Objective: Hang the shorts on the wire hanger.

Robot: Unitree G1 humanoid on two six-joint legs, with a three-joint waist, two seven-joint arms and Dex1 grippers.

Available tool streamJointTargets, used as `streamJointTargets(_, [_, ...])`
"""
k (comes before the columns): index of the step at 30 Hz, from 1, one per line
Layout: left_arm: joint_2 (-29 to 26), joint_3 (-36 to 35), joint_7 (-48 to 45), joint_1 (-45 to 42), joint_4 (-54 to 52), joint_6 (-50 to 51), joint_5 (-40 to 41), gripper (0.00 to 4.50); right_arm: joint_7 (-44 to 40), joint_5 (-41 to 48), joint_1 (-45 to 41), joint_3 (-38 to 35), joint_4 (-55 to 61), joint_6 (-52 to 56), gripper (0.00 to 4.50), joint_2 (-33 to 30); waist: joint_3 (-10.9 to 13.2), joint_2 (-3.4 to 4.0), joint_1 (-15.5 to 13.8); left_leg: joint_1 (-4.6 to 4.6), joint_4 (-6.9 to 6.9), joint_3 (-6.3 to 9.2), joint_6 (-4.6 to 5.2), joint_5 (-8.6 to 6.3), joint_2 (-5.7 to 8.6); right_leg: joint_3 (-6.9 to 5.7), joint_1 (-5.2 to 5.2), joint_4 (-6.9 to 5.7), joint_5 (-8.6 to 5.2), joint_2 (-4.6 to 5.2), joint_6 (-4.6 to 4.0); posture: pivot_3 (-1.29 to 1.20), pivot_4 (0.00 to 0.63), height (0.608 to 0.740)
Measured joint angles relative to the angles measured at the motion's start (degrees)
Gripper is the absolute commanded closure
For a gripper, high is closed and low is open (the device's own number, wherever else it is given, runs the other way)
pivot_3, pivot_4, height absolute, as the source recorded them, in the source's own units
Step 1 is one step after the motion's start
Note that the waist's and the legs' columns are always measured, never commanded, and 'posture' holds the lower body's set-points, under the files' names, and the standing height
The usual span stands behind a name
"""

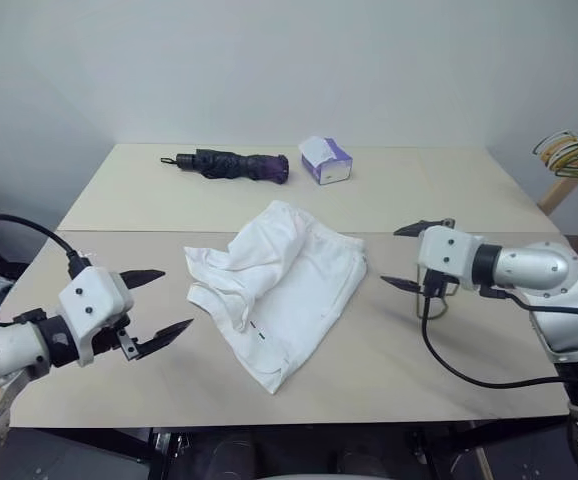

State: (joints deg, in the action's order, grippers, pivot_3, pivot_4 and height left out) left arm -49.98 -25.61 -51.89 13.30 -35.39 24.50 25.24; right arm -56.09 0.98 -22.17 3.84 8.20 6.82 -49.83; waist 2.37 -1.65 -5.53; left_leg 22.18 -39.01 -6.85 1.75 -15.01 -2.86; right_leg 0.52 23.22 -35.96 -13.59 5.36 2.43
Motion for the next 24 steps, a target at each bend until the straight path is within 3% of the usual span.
streamJointTargets(5, [1.25,-0.05,2.98,-3.68,0.06,2.11,2.02,0.00,0.09,-0.08,0.02,0.00,0.37,0.30,0.03,0.00,-0.01,-0.01,-0.04,0.02,0.00,0.02,0.00,0.00,0.00,-0.01,0.00,0.01,0.01,0.00,0.01,0.21,0.000,0.740])
streamJointTargets(17, [1.25,1.50,2.43,-3.00,0.06,2.52,3.90,0.00,1.04,-0.46,0.02,0.00,0.26,0.62,0.03,0.01,-0.01,-0.01,0.08,0.02,0.00,0.00,0.00,0.00,0.00,-0.01,0.00,0.01,0.01,-0.01,0.00,0.19,0.000,0.740])
streamJointTargets(21, [1.53,5.80,3.55,-2.14,-0.09,4.37,3.76,0.00,1.48,-0.79,0.04,0.00,0.24,0.88,0.03,0.01,-0.01,-0.01,0.09,0.01,0.00,0.00,0.00,0.00,0.00,-0.01,0.00,0.01,0.01,0.00,0.00,0.17,0.000,0.740])
streamJointTargets(24, [3.85,13.36,5.18,-3.80,-1.10,5.27,3.08,0.00,2.17,-0.85,0.58,-0.06,0.54,1.36,0.03,0.05,-0.02,-0.01,-0.06,0.02,-0.02,0.01,0.00,0.00,0.02,-0.02,-0.03,0.01,0.01,0.00,0.00,0.16,0.000,0.740])
